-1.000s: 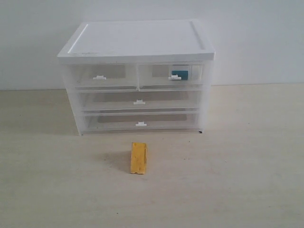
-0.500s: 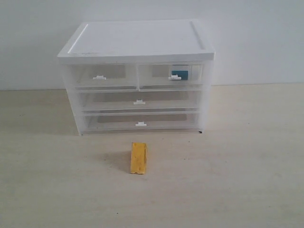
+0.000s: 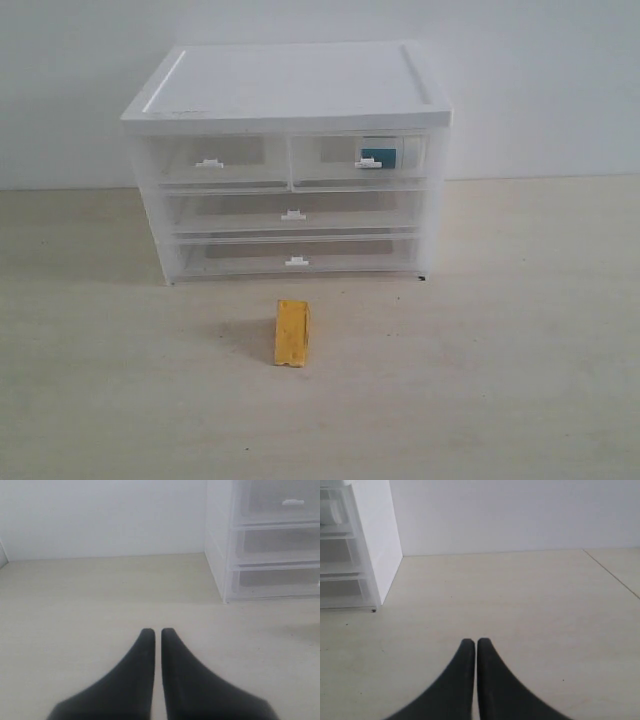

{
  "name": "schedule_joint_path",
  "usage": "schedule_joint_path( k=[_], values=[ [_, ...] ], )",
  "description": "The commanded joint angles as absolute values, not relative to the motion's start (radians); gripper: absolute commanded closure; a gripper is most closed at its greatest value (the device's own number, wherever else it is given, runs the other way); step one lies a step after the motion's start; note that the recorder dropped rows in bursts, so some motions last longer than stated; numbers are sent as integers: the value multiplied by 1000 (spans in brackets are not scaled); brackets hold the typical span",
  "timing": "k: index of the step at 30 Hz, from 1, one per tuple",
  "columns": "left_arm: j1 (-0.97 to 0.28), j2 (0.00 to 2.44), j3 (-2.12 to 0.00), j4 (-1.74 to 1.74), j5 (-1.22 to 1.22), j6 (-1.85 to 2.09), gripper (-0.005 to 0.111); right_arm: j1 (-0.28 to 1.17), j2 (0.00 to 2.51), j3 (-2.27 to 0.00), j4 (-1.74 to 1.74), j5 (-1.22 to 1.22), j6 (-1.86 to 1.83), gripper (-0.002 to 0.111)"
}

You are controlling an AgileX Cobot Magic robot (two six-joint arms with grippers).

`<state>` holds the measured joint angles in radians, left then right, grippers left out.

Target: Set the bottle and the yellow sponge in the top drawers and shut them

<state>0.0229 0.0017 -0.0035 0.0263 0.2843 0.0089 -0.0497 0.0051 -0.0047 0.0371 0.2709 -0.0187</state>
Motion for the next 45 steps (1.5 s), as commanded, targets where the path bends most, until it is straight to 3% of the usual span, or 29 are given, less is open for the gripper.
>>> schedule_joint_path(
  k=[1,18,22,32,45],
  values=[
    [25,0,0,20,281,0,102,-46,0,0,15,266,-8,108],
    [25,0,0,24,248,22,102,-46,0,0,13,262,-8,108],
    [25,0,0,12,-99,-31,102,-46,0,0,13,262,-8,108],
    [25,9,0,18,-450,-224,102,-46,0,0,13,262,-8,108],
    [25,484,-283,69,-431,-224,102,-46,0,0,13,262,-8,108]
  ],
)
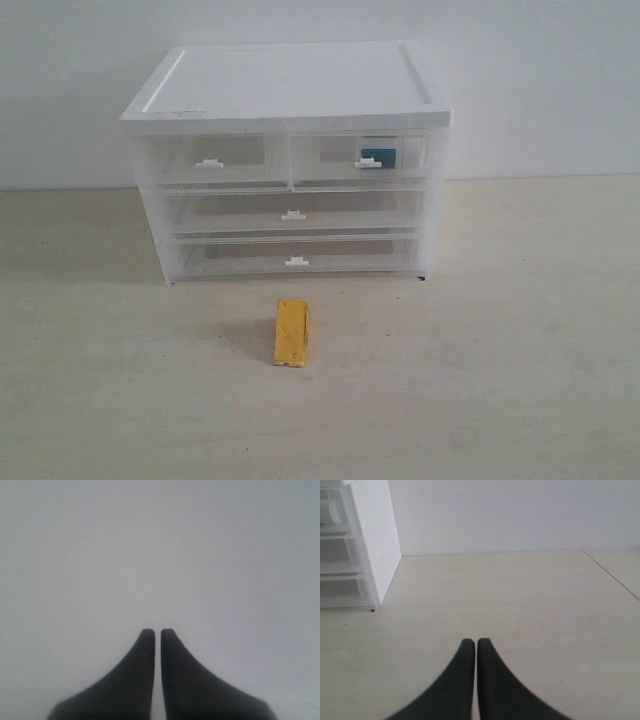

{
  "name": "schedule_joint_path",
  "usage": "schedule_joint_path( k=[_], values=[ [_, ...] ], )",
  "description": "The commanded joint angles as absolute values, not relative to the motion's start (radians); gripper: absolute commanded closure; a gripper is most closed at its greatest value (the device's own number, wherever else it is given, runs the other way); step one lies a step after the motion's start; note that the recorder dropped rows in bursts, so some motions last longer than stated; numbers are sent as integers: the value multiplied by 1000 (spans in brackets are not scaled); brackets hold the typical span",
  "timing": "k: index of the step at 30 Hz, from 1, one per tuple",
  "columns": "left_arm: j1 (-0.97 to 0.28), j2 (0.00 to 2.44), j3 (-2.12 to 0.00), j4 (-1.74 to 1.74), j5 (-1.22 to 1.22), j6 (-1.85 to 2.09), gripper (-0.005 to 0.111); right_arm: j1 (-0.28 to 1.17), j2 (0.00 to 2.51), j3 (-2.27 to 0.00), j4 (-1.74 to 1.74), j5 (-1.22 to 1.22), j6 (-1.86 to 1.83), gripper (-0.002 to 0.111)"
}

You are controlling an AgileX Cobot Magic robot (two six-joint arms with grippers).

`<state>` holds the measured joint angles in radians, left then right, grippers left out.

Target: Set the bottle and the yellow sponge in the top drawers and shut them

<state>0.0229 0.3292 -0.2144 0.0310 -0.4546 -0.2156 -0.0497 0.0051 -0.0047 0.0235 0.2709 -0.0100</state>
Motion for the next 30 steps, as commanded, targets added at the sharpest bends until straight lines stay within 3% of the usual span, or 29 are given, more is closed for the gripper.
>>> schedule_joint_path(
  k=[1,15,30],
  values=[
    [25,535,-300,88,-433,-224,102,-46,0,0,13,262,-8,108],
    [6,1070,-376,106,-689,-204,102,-46,0,0,13,262,-8,108],
    [-271,1396,-376,-91,-987,0,102,-46,0,0,13,262,-8,108]
  ],
)
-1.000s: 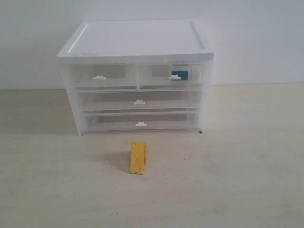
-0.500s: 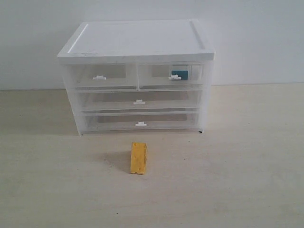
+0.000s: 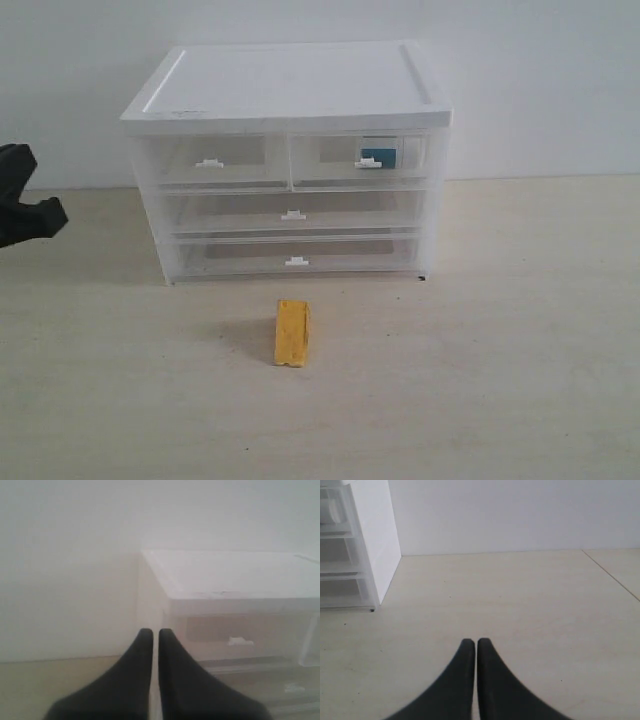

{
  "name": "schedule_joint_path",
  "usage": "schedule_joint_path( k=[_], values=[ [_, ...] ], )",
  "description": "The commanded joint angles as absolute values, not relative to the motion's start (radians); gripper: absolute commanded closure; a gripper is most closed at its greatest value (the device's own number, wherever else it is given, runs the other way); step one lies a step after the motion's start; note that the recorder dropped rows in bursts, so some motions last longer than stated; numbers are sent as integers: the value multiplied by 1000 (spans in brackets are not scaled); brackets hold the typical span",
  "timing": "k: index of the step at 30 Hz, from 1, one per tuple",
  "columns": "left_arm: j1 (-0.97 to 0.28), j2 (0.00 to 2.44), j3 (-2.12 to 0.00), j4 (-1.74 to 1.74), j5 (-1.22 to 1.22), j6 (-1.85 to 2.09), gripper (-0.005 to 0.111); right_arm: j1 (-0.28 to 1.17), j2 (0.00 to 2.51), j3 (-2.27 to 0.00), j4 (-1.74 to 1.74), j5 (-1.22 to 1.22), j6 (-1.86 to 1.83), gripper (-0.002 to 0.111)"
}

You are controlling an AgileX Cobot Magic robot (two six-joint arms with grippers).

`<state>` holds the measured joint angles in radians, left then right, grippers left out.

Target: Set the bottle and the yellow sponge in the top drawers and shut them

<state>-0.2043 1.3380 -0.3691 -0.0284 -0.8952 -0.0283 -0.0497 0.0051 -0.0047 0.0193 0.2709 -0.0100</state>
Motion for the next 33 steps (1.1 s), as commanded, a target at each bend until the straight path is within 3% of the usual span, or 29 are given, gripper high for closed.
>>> schedule_joint_path(
  k=[1,23,33],
  values=[
    [-284,1411,-378,-93,-1004,6,102,-46,0,0,13,262,-8,108],
    [-594,1822,-639,-444,-1160,243,102,-46,0,0,13,262,-8,108],
    [-618,1933,-727,-489,-1152,245,102,-46,0,0,13,262,-8,108]
  ],
)
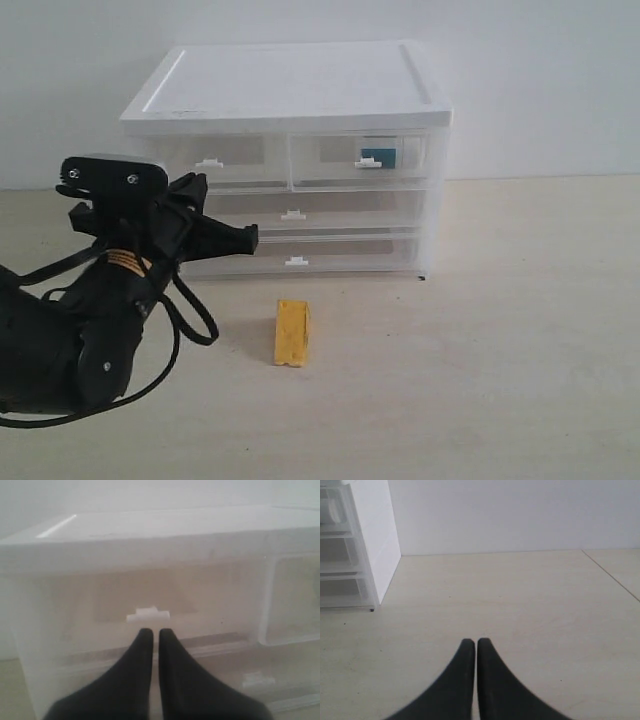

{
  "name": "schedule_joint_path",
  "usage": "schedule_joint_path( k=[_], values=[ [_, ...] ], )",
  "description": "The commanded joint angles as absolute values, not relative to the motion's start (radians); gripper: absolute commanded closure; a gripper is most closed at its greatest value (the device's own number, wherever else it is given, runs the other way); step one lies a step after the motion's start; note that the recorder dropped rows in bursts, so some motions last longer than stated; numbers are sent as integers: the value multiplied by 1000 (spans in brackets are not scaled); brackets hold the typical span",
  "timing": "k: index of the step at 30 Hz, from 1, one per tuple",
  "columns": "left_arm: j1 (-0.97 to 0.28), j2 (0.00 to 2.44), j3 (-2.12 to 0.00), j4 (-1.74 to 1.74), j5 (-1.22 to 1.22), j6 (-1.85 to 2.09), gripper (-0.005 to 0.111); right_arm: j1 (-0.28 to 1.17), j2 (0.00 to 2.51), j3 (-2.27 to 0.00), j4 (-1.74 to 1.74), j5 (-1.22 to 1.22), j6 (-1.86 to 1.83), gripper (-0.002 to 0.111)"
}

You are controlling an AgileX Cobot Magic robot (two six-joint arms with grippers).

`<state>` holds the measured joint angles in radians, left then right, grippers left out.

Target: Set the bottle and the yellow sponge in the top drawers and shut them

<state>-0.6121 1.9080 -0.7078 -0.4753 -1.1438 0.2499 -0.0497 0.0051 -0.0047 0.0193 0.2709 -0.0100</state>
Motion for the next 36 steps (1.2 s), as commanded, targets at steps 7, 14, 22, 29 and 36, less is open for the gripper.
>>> schedule_joint_path(
  k=[7,14,22,29,36],
  values=[
    [-614,1937,-734,-474,-1150,191,70,-46,0,0,13,262,-8,108],
    [-614,1939,-736,-469,-1184,187,42,-46,0,0,13,262,-8,108],
    [-612,2017,-848,-514,-1209,213,43,-46,0,0,13,262,-8,108],
    [-609,2063,-919,-609,-1212,229,43,-46,0,0,13,262,-8,108],
    [-593,2065,-922,-524,-1211,261,43,-46,0,0,13,262,-8,108]
  ],
)
